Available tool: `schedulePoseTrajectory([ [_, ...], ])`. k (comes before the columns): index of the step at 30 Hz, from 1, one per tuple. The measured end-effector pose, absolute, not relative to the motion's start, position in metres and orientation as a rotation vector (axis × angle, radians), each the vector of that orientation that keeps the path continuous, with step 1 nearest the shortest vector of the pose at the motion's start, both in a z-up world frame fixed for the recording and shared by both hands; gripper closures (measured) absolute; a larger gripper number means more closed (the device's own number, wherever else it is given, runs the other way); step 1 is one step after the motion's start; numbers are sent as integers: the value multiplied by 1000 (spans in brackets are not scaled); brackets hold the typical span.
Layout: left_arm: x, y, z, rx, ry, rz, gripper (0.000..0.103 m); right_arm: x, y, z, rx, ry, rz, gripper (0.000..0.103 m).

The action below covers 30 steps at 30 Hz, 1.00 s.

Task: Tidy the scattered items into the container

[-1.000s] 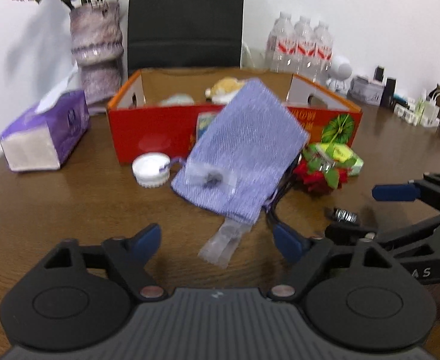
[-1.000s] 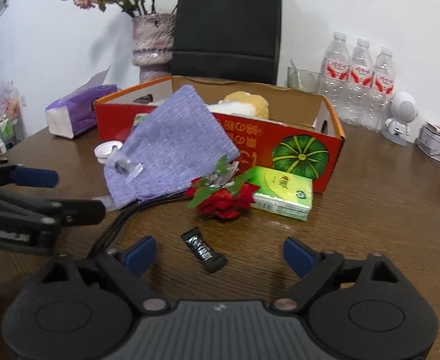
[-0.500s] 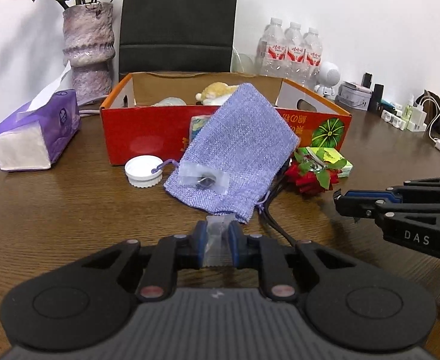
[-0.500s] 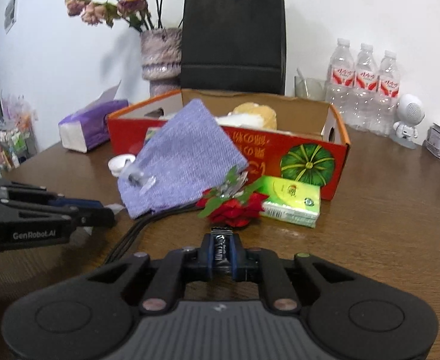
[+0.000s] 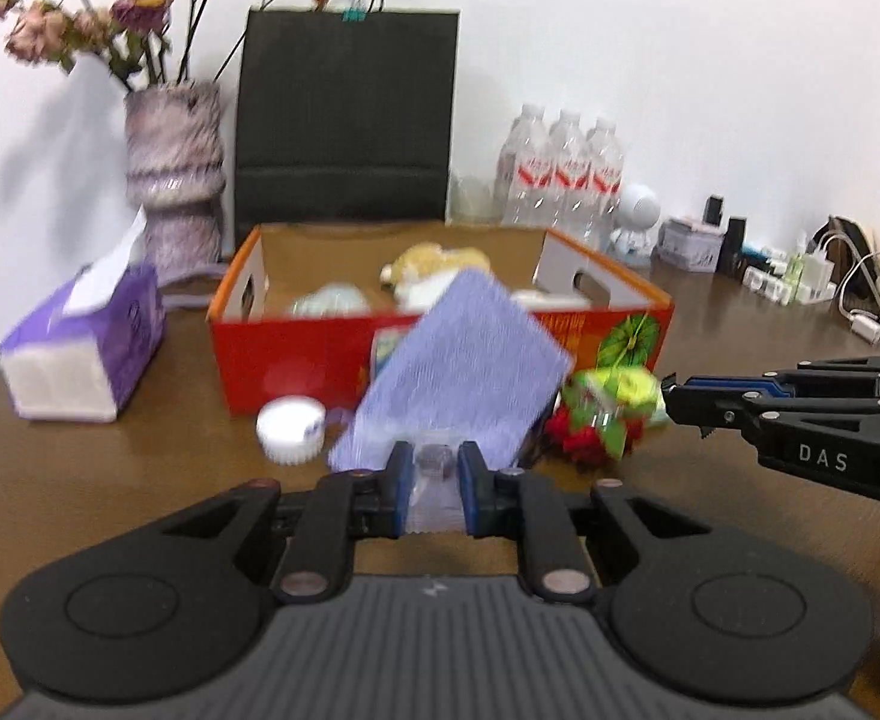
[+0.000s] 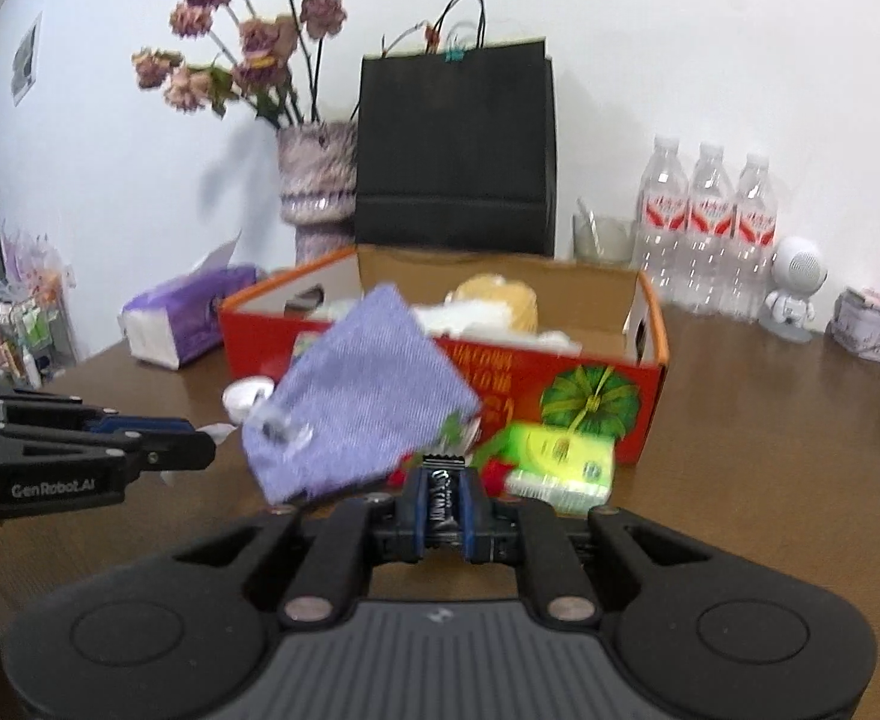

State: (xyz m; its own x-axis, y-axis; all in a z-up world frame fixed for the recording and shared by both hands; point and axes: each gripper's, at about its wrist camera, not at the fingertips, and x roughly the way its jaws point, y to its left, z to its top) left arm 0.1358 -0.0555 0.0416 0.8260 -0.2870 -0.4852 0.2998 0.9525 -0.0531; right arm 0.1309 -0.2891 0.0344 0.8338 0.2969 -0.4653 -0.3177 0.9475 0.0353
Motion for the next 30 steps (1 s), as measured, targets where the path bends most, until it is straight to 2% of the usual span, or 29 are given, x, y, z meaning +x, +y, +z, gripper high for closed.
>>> schedulePoseTrajectory([
  [8, 171, -65, 93, 14, 373, -304, 86, 163, -291, 81, -61, 391, 285, 93],
  [14, 207, -75, 110, -24, 321, -257, 86, 208, -284, 98, -7, 365, 240, 93],
  [23, 289, -66, 88, -134, 420, -167, 86, 277, -278, 83, 105, 423, 202, 93],
  [30, 305, -64, 64, -92, 482, -145, 86, 305, -281, 60, 104, 492, 204, 93],
])
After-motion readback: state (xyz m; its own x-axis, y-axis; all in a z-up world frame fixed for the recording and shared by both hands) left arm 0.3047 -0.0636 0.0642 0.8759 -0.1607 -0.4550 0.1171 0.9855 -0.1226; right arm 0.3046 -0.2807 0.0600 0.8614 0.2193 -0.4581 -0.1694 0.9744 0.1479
